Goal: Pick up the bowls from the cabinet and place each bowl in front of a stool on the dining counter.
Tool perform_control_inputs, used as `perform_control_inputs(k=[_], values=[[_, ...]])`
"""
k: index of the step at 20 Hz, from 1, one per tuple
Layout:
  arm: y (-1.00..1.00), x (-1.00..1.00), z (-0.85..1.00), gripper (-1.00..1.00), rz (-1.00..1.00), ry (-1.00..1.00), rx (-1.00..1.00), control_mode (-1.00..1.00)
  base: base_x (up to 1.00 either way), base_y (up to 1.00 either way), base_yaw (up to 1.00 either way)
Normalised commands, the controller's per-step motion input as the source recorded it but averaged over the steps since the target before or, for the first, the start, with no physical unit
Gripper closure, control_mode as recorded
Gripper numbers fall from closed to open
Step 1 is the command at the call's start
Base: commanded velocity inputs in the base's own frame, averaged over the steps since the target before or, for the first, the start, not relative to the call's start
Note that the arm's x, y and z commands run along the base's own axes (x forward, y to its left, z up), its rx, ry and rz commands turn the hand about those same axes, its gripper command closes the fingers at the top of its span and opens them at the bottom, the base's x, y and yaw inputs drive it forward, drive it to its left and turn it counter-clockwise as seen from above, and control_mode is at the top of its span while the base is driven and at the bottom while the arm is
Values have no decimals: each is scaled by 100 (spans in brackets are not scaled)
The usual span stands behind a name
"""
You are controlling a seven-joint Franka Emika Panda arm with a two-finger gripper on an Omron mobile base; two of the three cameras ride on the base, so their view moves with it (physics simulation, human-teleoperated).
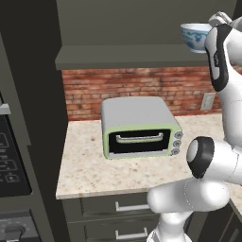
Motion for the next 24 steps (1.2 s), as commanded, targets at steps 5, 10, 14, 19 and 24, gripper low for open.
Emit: perform_control_inputs(k=[5,10,14,19,24], values=[[-12,40,1,-100,0,1,0,-100,0,0,0],[-11,32,0,-100,0,2,0,-100,0,0,0],[-4,27,-1,-100,0,3,0,-100,0,0,0],[-6,38,0,-100,0,4,0,-100,0,0,0],[-12,38,0,-100,0,5,0,-100,0,0,0]])
